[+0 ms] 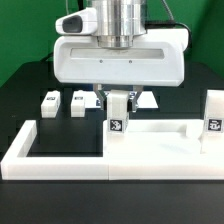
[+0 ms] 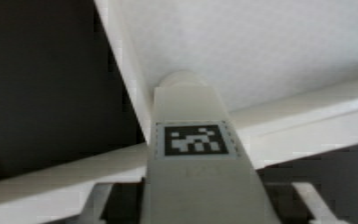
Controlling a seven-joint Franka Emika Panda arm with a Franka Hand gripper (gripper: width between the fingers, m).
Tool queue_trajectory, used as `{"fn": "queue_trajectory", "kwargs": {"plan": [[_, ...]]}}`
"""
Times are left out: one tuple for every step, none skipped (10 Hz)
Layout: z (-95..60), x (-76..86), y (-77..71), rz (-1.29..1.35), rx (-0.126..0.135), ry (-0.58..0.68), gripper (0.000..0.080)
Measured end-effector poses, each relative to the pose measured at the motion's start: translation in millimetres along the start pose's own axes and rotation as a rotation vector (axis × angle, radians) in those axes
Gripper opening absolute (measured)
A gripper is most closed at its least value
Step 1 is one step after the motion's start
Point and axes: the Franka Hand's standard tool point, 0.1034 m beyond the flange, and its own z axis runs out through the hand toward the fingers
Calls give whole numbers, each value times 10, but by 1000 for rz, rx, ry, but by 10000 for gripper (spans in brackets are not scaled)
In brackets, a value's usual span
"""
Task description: Assemble desk
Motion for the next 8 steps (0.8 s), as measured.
{"fn": "queue_trajectory", "kwargs": {"plan": [[3,1,-2,157,-8,3,288],[6,1,-5,294,-14,6,288],[8,7,-2,464,-16,5,288],[9,16,11,635,-8,-7,288],[10,10,14,791,7,-23,289],[10,9,18,930,24,-40,290],[9,10,26,1030,37,-49,290],[6,15,41,1096,47,-58,290]]}}
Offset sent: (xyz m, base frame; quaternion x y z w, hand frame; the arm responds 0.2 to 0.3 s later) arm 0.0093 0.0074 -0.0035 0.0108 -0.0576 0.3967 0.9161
